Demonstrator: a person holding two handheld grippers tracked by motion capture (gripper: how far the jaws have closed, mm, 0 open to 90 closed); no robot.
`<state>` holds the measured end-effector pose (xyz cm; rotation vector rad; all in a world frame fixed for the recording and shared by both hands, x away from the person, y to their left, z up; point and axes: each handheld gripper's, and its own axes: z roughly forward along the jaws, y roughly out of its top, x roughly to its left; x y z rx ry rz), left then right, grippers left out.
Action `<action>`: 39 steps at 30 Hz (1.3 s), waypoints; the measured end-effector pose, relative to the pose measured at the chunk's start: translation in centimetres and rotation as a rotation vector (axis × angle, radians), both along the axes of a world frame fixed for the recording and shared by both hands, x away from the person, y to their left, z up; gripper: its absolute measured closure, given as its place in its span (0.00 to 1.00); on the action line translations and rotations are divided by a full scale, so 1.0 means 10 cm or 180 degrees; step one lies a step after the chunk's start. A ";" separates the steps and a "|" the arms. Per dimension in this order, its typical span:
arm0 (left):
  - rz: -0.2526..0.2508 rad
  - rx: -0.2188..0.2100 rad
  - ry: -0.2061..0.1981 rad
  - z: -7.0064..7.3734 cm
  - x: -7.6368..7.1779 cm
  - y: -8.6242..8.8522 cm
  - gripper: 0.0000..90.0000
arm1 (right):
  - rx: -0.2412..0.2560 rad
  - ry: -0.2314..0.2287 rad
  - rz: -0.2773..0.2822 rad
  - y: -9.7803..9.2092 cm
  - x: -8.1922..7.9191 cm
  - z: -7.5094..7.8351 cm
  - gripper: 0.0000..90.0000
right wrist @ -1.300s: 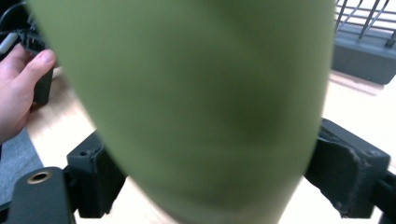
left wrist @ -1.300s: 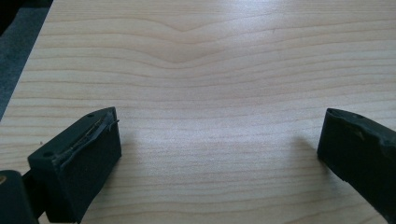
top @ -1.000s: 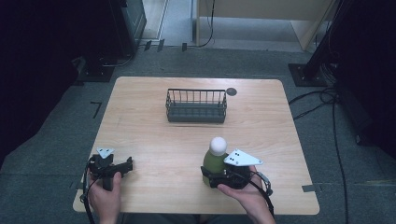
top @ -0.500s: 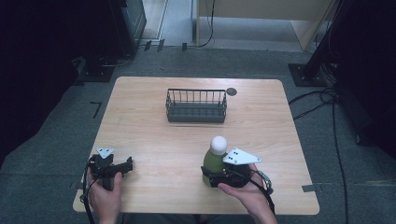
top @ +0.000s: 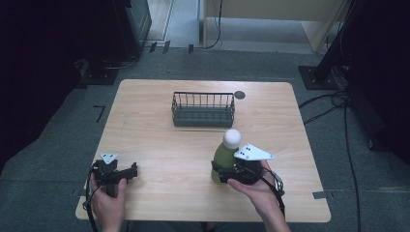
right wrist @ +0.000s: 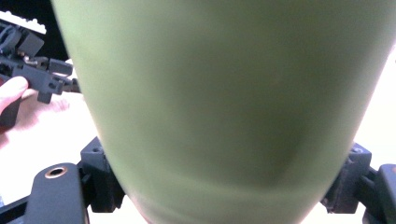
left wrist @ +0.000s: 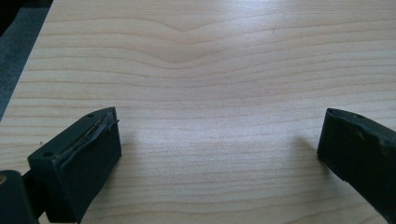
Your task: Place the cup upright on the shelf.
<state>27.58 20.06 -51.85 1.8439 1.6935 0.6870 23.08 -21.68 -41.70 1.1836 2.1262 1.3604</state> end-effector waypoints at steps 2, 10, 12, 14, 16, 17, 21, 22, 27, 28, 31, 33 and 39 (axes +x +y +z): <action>0.0000 -0.0001 -0.0001 0.00 0.00 0.00 0.00 | 0.0025 -0.0005 -0.0017 0.00 0.06 0.05 0.22; 0.0006 -0.0001 -0.0006 0.00 0.00 0.00 0.00 | 0.0079 -0.0031 -0.0060 0.00 0.25 0.19 0.22; 0.0007 -0.0002 -0.0007 0.00 0.00 0.00 0.00 | 0.0094 -0.0027 -0.0085 0.00 0.30 0.22 0.22; 0.0006 -0.0002 -0.0006 0.00 0.00 0.00 0.00 | 0.0099 -0.0038 -0.0108 -0.01 0.36 0.26 0.22; 0.0006 -0.0001 -0.0007 0.00 0.00 0.00 0.00 | 0.0084 -0.0055 -0.0131 -0.01 0.41 0.31 0.22; 0.0006 -0.0001 -0.0007 0.00 0.00 0.00 0.00 | 0.0084 -0.0055 -0.0131 -0.01 0.41 0.31 0.22; 0.0009 -0.0004 -0.0008 0.00 0.00 0.00 0.00 | 0.0071 -0.0117 -0.0167 -0.01 0.51 0.41 0.22; 0.0005 -0.0001 -0.0004 0.00 0.00 0.00 0.00 | 0.0071 -0.0132 -0.0179 -0.01 0.53 0.44 0.22; 0.0004 0.0001 0.0000 0.00 0.00 0.00 0.00 | 0.0055 -0.0184 -0.0238 0.01 0.69 0.61 0.22; 0.0009 -0.0002 -0.0005 0.00 0.00 0.00 0.00 | 0.0034 -0.0199 -0.0246 0.01 0.71 0.63 0.22; 0.0009 -0.0003 -0.0004 0.00 0.00 0.00 0.00 | 0.0048 -0.0207 -0.0274 0.03 0.80 0.67 0.22; 0.0005 0.0000 -0.0001 0.00 0.00 0.00 0.00 | 0.0073 -0.0209 -0.0272 0.04 0.83 0.68 0.22; 0.0005 0.0001 0.0000 0.00 0.00 0.00 0.00 | 0.0123 -0.0238 -0.0353 0.07 0.99 0.77 0.22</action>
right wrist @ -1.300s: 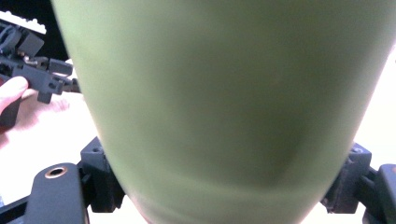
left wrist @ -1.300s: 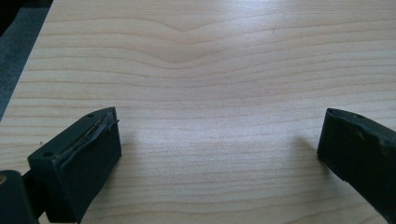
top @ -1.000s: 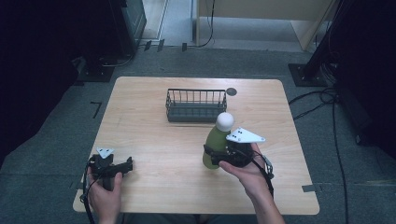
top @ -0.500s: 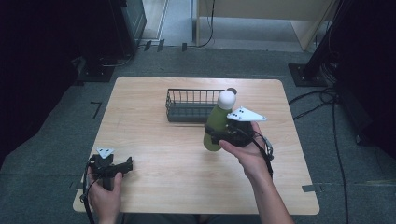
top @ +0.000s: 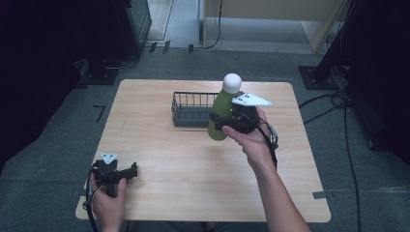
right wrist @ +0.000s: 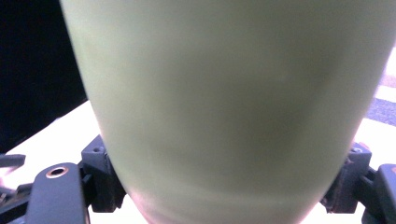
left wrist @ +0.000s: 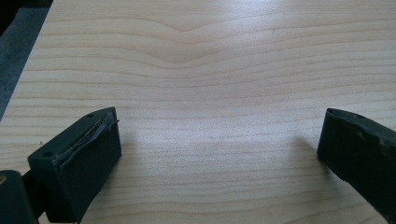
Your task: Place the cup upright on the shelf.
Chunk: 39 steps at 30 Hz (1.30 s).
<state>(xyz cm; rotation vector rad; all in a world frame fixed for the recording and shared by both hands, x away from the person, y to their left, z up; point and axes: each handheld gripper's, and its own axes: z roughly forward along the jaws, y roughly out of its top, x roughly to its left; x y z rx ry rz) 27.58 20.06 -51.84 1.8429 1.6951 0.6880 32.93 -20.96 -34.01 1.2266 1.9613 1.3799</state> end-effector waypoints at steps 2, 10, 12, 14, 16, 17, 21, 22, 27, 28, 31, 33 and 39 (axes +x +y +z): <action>0.0004 -0.0003 -0.0004 0.00 0.00 0.00 0.00 | 0.0023 -0.0007 -0.0034 0.01 0.08 0.04 0.22; 0.0005 -0.0003 -0.0008 0.00 0.00 0.00 0.00 | 0.0002 -0.0085 -0.0155 0.04 0.29 0.14 0.22; 0.0002 -0.0001 -0.0004 0.00 0.00 0.00 0.00 | 0.0017 -0.0100 -0.0208 0.05 0.34 0.16 0.22; 0.0001 -0.0001 -0.0004 0.00 0.00 0.00 0.00 | 0.0056 -0.0109 -0.0255 0.05 0.40 0.20 0.22; 0.0004 -0.0002 -0.0008 0.00 0.00 0.00 0.00 | 0.0063 -0.0112 -0.0279 0.05 0.43 0.21 0.22; 0.0005 -0.0001 -0.0007 0.00 0.00 0.00 0.00 | 0.0093 -0.0124 -0.0344 0.05 0.50 0.24 0.22; 0.0005 -0.0004 -0.0007 0.00 0.00 0.00 0.00 | 0.0065 -0.0172 -0.0428 0.07 0.63 0.28 0.22; 0.0006 -0.0004 -0.0008 0.00 0.00 0.00 0.00 | 0.0048 -0.0189 -0.0448 0.07 0.65 0.28 0.22; -0.0003 0.0004 -0.0002 0.00 0.01 0.00 0.00 | 0.0008 -0.0199 -0.0553 0.09 0.85 0.22 0.22; -0.0007 0.0007 -0.0002 0.00 0.01 0.00 0.00 | 0.0003 -0.0189 -0.0576 0.10 0.89 0.20 0.22; -0.0002 -0.0001 -0.0008 0.00 0.01 0.00 0.00 | -0.0075 -0.0185 -0.0617 0.12 0.99 0.11 0.22; -0.0008 0.0005 0.0000 0.00 0.01 0.00 0.00 | -0.0114 -0.0183 -0.0652 0.12 1.03 0.05 0.22; -0.0006 0.0004 0.0001 0.00 0.01 0.00 0.00 | -0.0186 -0.0109 -0.0701 0.11 1.15 -0.15 0.22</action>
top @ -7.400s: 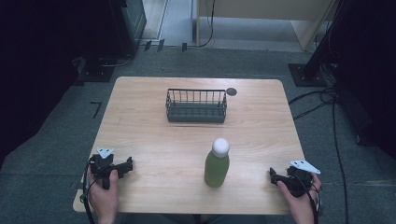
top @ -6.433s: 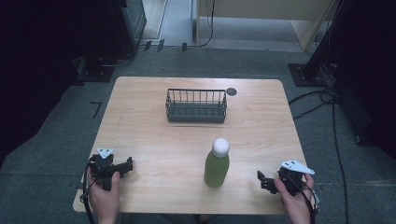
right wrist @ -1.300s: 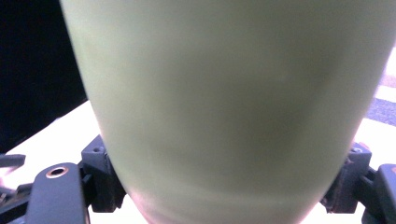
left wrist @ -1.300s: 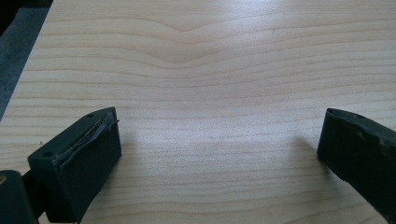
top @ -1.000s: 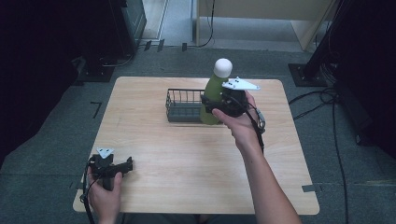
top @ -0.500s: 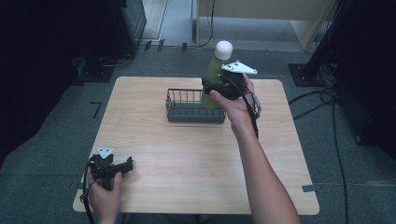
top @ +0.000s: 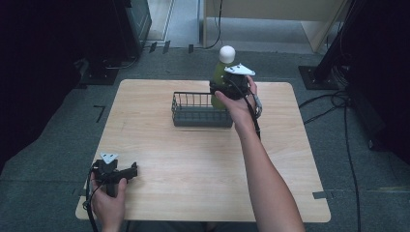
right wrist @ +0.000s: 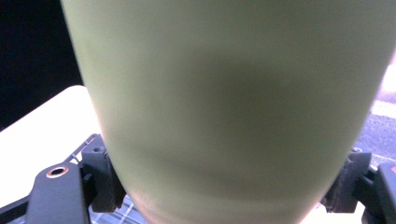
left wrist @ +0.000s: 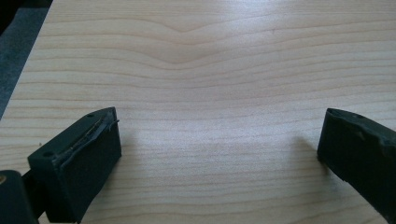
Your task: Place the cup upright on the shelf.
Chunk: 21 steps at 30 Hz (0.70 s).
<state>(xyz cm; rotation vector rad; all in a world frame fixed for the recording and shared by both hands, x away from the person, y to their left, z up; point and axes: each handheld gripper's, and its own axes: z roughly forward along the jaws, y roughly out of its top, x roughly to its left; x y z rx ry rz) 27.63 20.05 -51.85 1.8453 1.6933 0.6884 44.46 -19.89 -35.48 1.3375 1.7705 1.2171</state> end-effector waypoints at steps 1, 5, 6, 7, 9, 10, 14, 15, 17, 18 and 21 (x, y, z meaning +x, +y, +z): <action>-0.0002 0.0001 0.0000 0.00 0.00 0.00 0.00 | -0.0017 0.0021 -0.0008 0.00 0.01 -0.03 0.22; -0.0002 0.0003 0.0001 0.00 0.00 0.00 0.00 | -0.0082 0.0120 -0.0027 -0.02 0.06 -0.16 0.22; -0.0007 0.0005 0.0001 0.00 0.00 0.00 0.00 | -0.0080 0.0151 -0.0025 -0.03 0.07 -0.18 0.22; -0.0005 0.0000 0.0001 0.00 0.00 0.00 0.00 | -0.0081 0.0167 -0.0017 -0.03 0.07 -0.20 0.22; -0.0010 0.0007 0.0001 0.00 0.01 0.00 0.00 | -0.0084 0.0177 -0.0012 -0.03 0.09 -0.23 0.22; -0.0015 0.0005 0.0005 0.00 0.01 0.00 0.00 | -0.0101 0.0191 -0.0014 -0.03 0.10 -0.25 0.22; -0.0016 0.0007 0.0006 0.00 0.01 0.00 0.00 | 0.0005 0.0253 -0.0115 -0.04 0.17 -0.30 0.22; -0.0015 0.0006 0.0005 0.00 0.01 0.00 0.00 | 0.0022 0.0250 -0.0121 -0.04 0.17 -0.30 0.22; -0.0015 0.0006 0.0002 0.00 0.01 0.00 0.00 | 0.0013 0.0225 -0.0100 -0.04 0.18 -0.31 0.22; -0.0014 0.0006 0.0002 0.00 0.01 0.00 0.00 | -0.0011 0.0191 -0.0074 -0.03 0.18 -0.33 0.22; -0.0015 0.0007 0.0002 0.00 0.01 0.00 0.00 | -0.0050 0.0130 -0.0025 0.00 0.18 -0.35 0.21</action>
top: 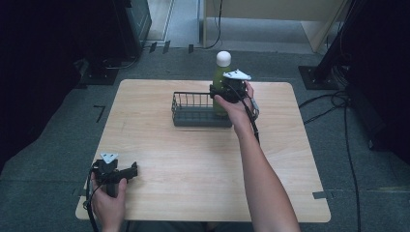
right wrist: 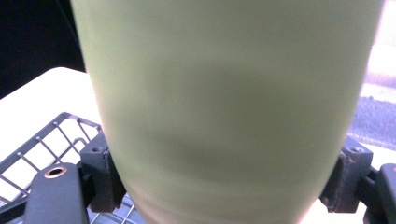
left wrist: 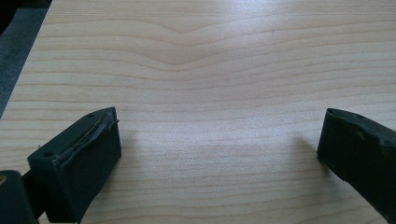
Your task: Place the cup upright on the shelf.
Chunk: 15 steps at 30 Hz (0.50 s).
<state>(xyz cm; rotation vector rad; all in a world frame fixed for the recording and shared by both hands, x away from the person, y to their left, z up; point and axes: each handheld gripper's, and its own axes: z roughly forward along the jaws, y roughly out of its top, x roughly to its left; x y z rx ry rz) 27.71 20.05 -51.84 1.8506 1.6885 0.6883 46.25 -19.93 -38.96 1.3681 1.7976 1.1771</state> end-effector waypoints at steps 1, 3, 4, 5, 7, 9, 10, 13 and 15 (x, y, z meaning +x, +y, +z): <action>0.0001 0.0000 0.0001 0.00 0.00 0.00 0.00 | 0.0022 -0.0034 -0.0017 0.01 -0.01 -0.02 0.21; 0.0002 -0.0001 -0.0001 0.00 0.00 0.00 0.00 | 0.0048 -0.0034 -0.0033 0.01 -0.01 -0.02 0.21; 0.0001 -0.0001 0.0000 0.00 0.00 0.00 0.00 | 0.0067 -0.0042 -0.0038 0.00 -0.02 -0.03 0.21; 0.0001 -0.0001 0.0000 0.00 0.00 0.00 0.00 | 0.0094 -0.0054 -0.0040 -0.02 -0.03 -0.04 0.21; 0.0001 -0.0002 0.0000 0.00 0.00 0.00 0.00 | 0.0174 -0.0102 -0.0045 -0.05 -0.04 -0.06 0.21; 0.0001 -0.0002 0.0001 0.00 0.00 0.00 0.00 | 0.0229 -0.0142 -0.0021 -0.07 -0.05 -0.08 0.20; 0.0001 -0.0002 0.0000 0.00 0.00 0.00 0.00 | 0.0236 -0.0146 0.0007 -0.07 -0.05 -0.08 0.20; 0.0001 -0.0001 0.0002 0.00 0.00 0.00 0.00 | 0.0255 -0.0129 0.0050 -0.08 -0.05 -0.08 0.19; 0.0001 -0.0002 0.0003 0.00 0.00 0.00 0.00 | 0.0298 -0.0079 0.0073 -0.10 -0.05 -0.08 0.12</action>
